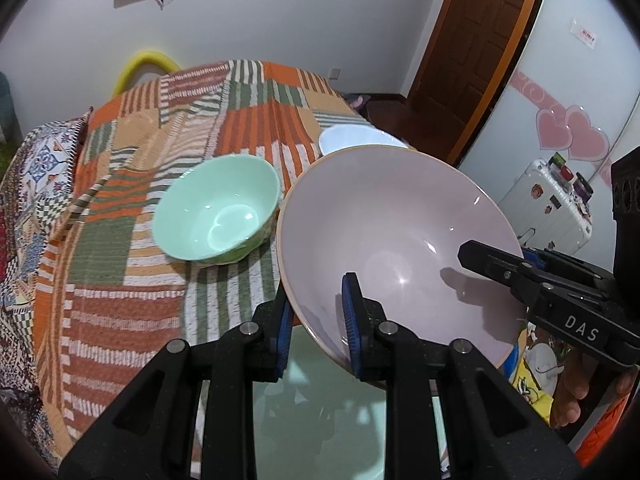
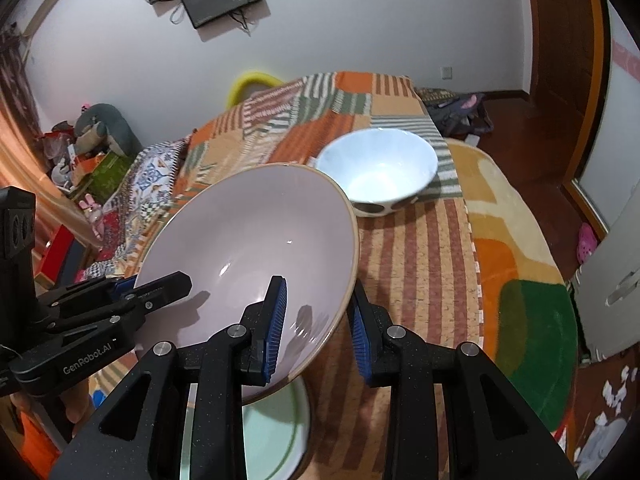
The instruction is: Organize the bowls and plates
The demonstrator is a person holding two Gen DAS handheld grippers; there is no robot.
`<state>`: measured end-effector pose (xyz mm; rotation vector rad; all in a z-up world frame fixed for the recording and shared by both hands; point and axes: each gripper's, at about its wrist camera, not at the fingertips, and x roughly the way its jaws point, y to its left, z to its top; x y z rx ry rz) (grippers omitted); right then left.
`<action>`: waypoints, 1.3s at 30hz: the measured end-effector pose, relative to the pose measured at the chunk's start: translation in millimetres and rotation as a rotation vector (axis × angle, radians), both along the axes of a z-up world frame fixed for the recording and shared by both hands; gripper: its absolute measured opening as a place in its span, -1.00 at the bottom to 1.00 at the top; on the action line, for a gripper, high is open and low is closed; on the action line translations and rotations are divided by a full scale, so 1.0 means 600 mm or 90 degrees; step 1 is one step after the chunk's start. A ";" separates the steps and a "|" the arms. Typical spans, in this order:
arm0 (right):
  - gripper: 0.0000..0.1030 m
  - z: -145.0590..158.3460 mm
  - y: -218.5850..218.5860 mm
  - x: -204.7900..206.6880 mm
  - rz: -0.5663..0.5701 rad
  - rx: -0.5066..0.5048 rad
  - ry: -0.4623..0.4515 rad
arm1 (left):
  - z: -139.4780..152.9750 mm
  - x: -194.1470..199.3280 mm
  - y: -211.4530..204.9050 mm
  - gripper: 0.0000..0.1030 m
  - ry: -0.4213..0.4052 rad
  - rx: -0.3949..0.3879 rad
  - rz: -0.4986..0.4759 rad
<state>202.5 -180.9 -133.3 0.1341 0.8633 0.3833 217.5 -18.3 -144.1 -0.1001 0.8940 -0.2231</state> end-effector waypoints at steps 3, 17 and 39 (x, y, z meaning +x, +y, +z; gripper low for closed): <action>-0.46 0.012 0.013 -0.012 0.012 0.002 -0.011 | 0.018 -0.023 0.015 -0.55 -0.014 0.000 0.011; -0.46 0.028 0.111 -0.056 0.092 0.000 -0.036 | 0.059 -0.130 0.109 -0.55 -0.050 0.003 0.086; -0.46 -0.023 0.287 -0.092 0.239 -0.021 0.000 | 0.004 -0.243 0.271 -0.55 -0.015 -0.001 0.235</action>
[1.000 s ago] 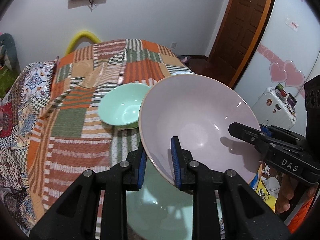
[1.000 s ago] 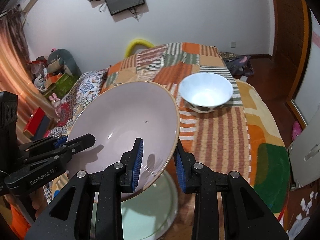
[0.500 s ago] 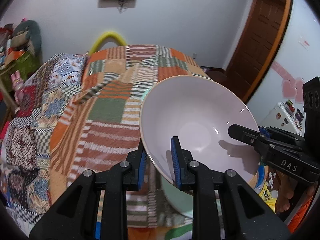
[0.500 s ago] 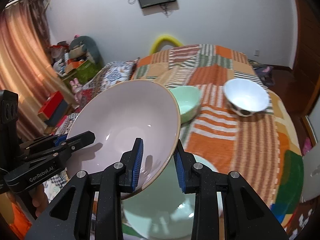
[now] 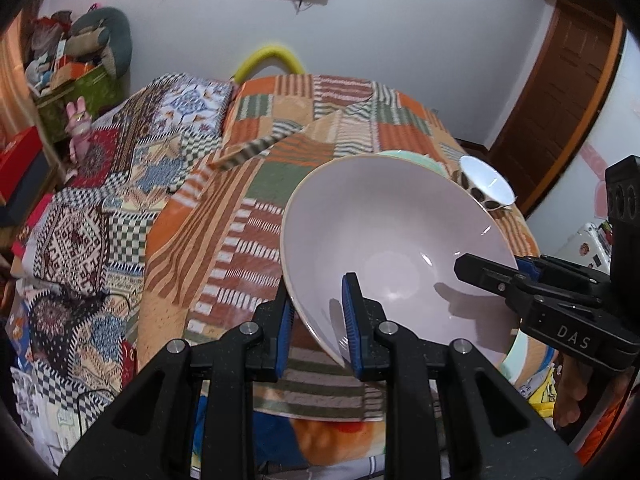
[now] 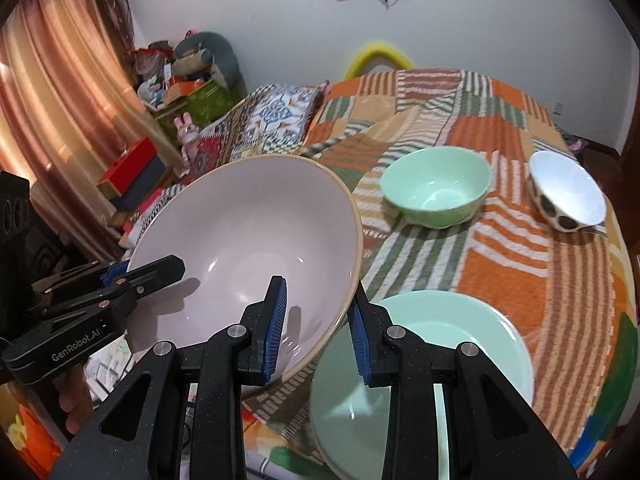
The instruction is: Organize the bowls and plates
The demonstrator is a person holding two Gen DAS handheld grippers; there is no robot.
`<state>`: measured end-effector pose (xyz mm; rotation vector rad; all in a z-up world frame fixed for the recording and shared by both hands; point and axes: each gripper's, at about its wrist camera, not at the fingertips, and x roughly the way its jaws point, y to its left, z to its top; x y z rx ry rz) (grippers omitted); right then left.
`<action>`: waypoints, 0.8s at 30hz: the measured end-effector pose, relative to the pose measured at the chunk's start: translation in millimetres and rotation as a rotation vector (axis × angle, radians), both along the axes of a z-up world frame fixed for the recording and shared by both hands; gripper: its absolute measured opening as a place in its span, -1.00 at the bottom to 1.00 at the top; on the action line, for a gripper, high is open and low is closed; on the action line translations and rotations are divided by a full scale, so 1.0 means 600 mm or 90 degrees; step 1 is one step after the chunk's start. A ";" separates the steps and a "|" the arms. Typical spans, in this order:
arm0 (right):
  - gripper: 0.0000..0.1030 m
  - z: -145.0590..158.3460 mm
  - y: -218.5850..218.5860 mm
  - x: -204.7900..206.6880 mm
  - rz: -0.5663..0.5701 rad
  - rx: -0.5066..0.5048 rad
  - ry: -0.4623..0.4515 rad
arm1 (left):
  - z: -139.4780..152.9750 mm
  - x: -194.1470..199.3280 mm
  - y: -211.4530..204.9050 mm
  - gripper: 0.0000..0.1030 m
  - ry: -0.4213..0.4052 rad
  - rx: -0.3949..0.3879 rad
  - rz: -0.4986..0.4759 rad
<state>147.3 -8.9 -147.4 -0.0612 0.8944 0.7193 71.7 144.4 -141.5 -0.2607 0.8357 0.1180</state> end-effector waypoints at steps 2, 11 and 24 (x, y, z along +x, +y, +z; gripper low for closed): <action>-0.46 -0.008 0.008 0.000 0.004 -0.007 0.007 | -0.014 0.000 0.008 -0.55 0.011 -0.006 0.005; -0.46 -0.051 0.041 0.005 0.020 -0.049 0.041 | -0.081 0.005 0.030 -0.55 0.057 -0.017 0.020; -0.46 -0.107 0.085 0.016 0.043 -0.100 0.082 | -0.160 0.014 0.068 -0.55 0.118 -0.051 0.047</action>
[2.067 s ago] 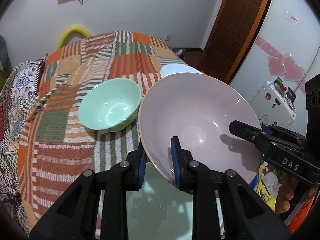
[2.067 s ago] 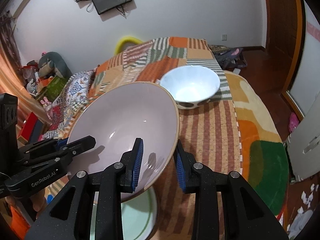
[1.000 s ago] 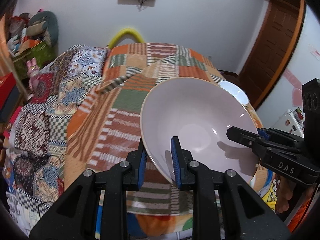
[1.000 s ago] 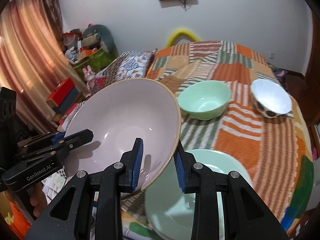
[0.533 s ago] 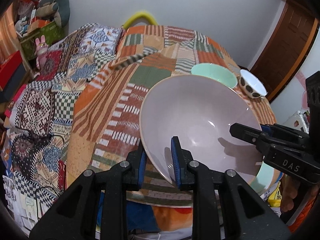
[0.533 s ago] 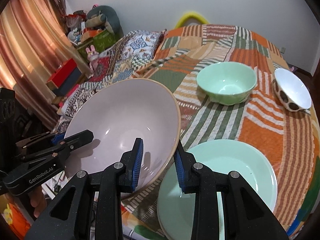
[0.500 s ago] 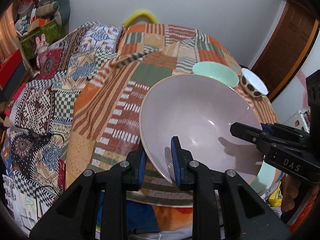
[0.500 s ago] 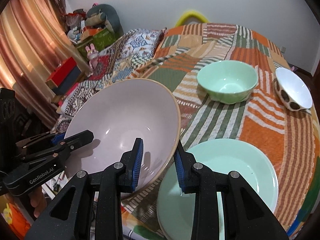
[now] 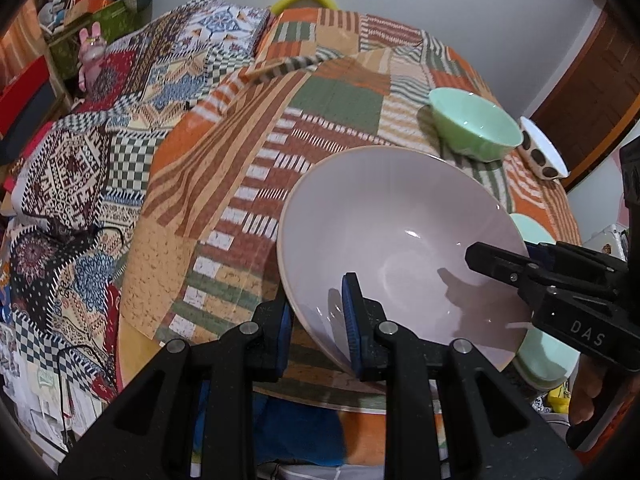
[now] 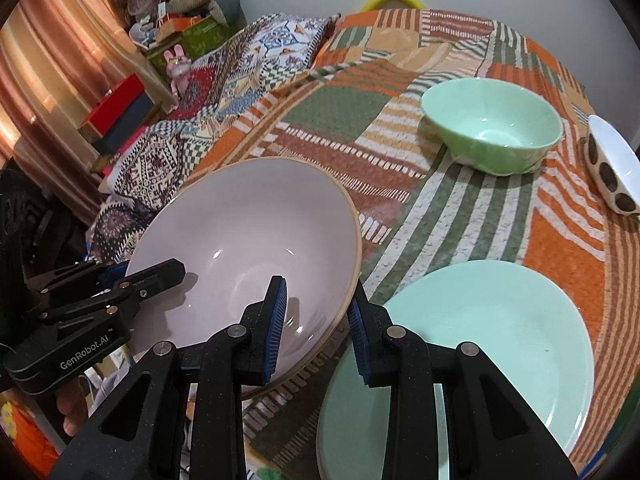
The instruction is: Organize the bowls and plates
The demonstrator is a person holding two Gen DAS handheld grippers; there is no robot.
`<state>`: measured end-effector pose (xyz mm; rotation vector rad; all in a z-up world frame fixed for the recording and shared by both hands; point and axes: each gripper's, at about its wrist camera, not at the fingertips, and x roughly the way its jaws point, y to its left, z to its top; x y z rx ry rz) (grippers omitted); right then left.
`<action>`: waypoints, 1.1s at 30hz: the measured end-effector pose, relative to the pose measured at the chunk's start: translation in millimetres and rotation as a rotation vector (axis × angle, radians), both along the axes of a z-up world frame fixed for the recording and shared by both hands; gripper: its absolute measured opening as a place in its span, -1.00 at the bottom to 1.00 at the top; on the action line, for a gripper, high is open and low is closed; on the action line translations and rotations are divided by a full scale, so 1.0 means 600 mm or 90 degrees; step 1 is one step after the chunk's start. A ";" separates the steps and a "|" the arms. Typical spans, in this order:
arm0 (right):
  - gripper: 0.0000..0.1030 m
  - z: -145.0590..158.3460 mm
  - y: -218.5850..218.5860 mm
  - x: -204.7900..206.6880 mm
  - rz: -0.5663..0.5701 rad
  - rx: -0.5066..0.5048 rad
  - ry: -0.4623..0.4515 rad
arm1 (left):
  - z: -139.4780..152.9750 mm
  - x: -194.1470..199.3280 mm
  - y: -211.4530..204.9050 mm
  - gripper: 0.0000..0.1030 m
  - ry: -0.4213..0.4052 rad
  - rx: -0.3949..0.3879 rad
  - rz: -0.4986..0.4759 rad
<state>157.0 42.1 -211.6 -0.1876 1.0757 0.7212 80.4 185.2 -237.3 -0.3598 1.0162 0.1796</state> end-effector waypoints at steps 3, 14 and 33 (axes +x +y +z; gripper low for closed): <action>-0.46 -0.008 0.001 0.004 0.001 -0.004 0.007 | -0.011 0.001 0.005 -0.55 0.008 -0.010 0.005; -0.46 -0.019 0.011 0.009 -0.003 -0.010 0.003 | -0.027 0.002 0.000 -0.55 0.014 0.006 0.002; -0.29 0.008 -0.014 -0.005 0.004 0.002 -0.022 | -0.010 -0.016 -0.010 -0.55 0.008 0.024 0.013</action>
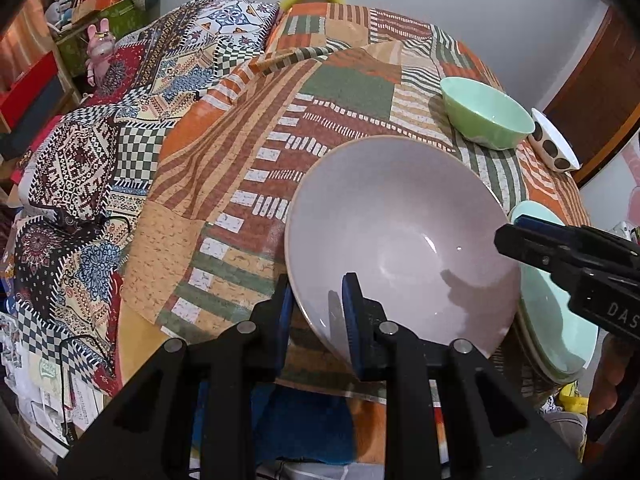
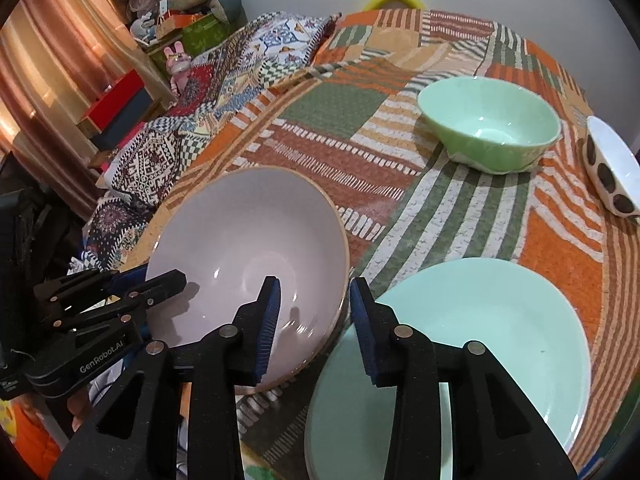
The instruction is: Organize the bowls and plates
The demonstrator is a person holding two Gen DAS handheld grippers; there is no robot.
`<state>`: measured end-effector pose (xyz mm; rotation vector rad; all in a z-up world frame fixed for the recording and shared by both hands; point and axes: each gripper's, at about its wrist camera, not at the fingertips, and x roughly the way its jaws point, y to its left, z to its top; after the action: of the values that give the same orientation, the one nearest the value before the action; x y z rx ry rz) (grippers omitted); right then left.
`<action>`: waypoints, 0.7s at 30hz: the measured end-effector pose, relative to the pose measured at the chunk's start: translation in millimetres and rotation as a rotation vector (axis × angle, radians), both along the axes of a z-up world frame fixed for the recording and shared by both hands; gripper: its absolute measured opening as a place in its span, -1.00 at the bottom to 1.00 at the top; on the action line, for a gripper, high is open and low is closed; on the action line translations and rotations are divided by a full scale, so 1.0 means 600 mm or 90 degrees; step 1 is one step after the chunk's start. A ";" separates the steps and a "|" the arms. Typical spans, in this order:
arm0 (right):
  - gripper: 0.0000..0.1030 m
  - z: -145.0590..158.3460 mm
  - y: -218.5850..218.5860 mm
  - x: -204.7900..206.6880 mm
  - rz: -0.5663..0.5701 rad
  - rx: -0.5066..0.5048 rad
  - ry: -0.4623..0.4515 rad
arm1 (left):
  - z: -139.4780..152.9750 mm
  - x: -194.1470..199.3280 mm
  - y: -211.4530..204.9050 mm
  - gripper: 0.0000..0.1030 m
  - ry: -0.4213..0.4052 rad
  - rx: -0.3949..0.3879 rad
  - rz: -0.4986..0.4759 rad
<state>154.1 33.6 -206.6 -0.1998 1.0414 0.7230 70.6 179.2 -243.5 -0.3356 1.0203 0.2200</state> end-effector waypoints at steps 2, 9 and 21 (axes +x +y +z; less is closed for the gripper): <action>-0.22 0.007 -0.008 -0.002 -0.002 0.006 -0.007 | 0.006 -0.003 0.000 -0.55 -0.002 0.005 0.003; -0.05 0.040 -0.046 -0.002 -0.024 0.042 -0.020 | 0.054 -0.014 -0.006 -0.51 -0.039 0.047 0.005; 0.00 0.126 -0.127 0.006 -0.083 0.101 -0.107 | 0.176 0.005 -0.053 -0.24 -0.148 0.107 -0.036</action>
<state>157.6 -42.5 -131.2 -0.0546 0.8255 0.6556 73.7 147.2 -137.9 -0.1737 0.7743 0.2087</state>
